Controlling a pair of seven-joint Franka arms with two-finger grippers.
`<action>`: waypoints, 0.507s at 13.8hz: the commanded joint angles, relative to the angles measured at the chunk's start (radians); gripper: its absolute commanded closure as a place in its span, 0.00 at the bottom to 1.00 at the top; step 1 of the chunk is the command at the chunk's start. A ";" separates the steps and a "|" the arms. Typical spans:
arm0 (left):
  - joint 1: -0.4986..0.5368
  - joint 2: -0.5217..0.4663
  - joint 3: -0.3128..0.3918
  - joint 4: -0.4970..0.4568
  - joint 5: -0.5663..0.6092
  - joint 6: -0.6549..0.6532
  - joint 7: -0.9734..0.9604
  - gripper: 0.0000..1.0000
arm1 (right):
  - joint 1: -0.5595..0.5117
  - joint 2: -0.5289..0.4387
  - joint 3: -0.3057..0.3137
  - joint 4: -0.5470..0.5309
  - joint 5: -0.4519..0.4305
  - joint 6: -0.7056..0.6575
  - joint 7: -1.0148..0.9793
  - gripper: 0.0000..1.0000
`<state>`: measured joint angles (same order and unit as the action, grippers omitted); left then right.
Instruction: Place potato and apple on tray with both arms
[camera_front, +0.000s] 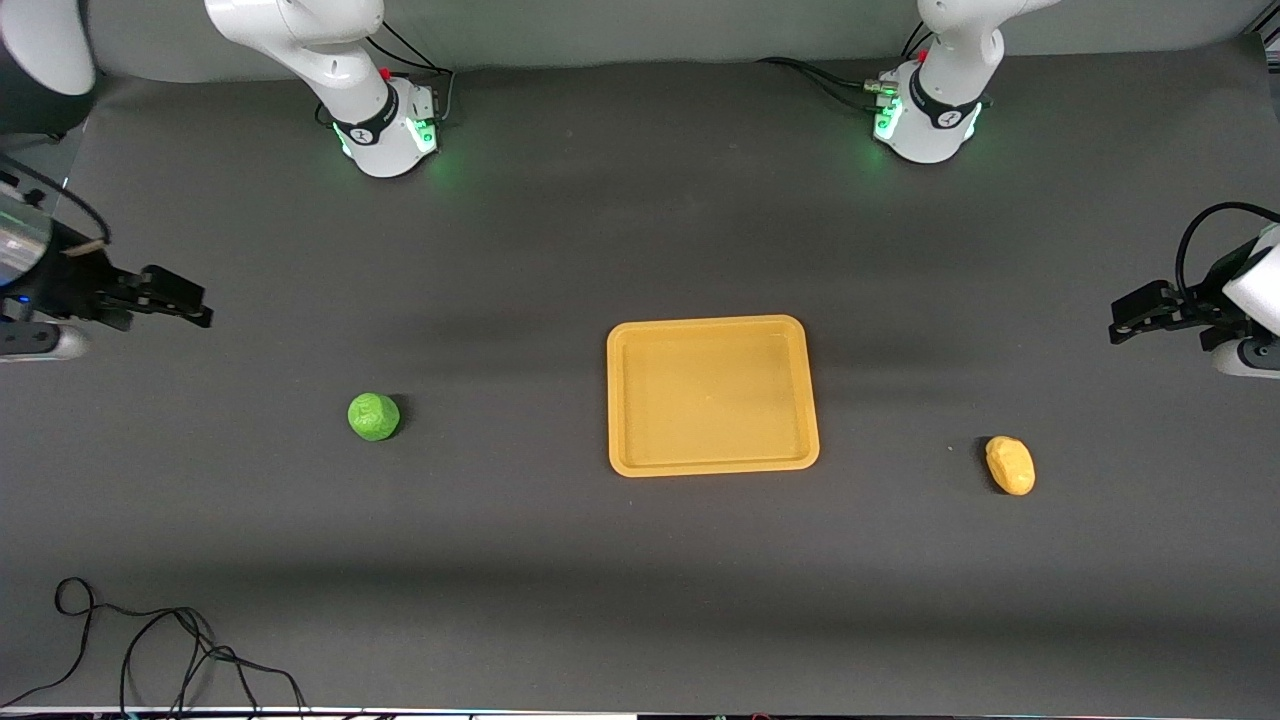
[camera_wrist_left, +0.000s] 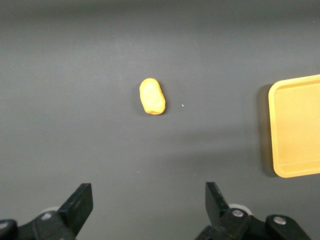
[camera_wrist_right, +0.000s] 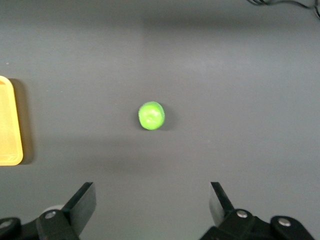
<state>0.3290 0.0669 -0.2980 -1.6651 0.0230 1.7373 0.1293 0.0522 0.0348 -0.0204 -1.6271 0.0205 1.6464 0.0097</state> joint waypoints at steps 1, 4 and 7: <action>-0.008 0.001 0.005 0.007 0.021 0.004 0.004 0.00 | 0.035 0.017 -0.007 -0.008 -0.005 0.041 -0.016 0.00; -0.011 0.001 0.005 -0.005 0.022 0.022 0.004 0.00 | 0.050 0.037 -0.006 -0.007 -0.004 0.062 -0.017 0.00; -0.011 0.025 0.005 -0.131 0.022 0.189 0.006 0.00 | 0.057 0.078 -0.007 -0.013 -0.005 0.099 -0.016 0.00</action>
<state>0.3285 0.0740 -0.2991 -1.7091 0.0289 1.8161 0.1293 0.0987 0.0852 -0.0200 -1.6365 0.0205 1.7136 0.0095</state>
